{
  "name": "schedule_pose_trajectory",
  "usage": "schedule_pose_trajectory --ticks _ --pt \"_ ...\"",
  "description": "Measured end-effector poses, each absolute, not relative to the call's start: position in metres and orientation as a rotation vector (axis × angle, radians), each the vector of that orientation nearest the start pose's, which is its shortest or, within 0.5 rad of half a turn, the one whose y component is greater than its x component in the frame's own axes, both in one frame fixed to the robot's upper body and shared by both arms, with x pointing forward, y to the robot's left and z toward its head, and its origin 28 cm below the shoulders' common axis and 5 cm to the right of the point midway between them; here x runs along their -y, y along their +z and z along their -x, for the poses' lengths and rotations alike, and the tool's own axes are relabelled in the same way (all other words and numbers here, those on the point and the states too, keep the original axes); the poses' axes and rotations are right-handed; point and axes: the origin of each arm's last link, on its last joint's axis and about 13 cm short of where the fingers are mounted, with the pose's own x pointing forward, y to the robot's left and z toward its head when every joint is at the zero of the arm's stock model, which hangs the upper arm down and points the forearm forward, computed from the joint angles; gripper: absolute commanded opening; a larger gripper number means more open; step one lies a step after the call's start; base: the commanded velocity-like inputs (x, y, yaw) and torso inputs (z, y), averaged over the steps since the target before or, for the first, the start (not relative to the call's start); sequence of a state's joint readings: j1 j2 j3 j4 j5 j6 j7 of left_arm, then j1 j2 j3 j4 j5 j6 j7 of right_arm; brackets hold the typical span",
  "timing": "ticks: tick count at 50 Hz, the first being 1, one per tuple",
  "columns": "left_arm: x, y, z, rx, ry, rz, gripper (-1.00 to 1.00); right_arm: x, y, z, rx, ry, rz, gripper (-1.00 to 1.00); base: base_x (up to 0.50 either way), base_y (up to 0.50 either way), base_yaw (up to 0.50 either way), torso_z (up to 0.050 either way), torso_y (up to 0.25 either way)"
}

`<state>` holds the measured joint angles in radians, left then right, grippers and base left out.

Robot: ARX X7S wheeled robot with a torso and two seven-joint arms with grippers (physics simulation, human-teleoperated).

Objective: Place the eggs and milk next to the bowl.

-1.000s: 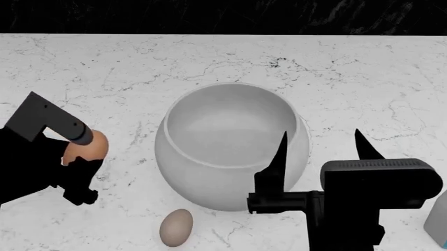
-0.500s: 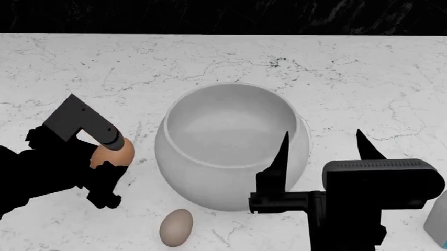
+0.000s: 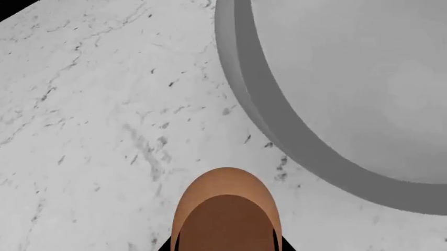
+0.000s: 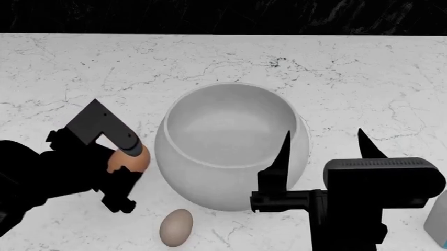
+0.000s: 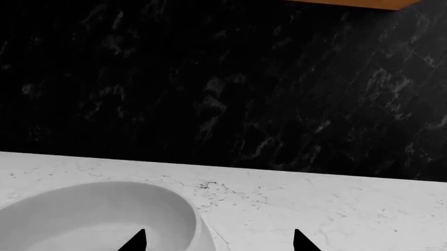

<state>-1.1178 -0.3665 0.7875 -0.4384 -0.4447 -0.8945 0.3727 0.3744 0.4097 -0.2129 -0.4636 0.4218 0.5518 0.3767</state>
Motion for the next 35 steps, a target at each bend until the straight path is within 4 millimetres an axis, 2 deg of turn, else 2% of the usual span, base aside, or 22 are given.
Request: schedule_pose_trajectory --ticks 34,35 --pt "-0.233 0.1662 -0.3821 -0.555 -0.575 -0.44 -1.0 0.1208 0.15 -0.2528 0.173 -0.018 0.078 1.0 0.0 0.0 0.0 0.0 0.0" --pt "-0.233 0.1662 -0.3821 -0.555 -0.575 -0.44 1.0 0.1208 0.15 -0.2527 0.172 -0.018 0.078 1.0 0.0 0.0 0.0 0.0 0.0"
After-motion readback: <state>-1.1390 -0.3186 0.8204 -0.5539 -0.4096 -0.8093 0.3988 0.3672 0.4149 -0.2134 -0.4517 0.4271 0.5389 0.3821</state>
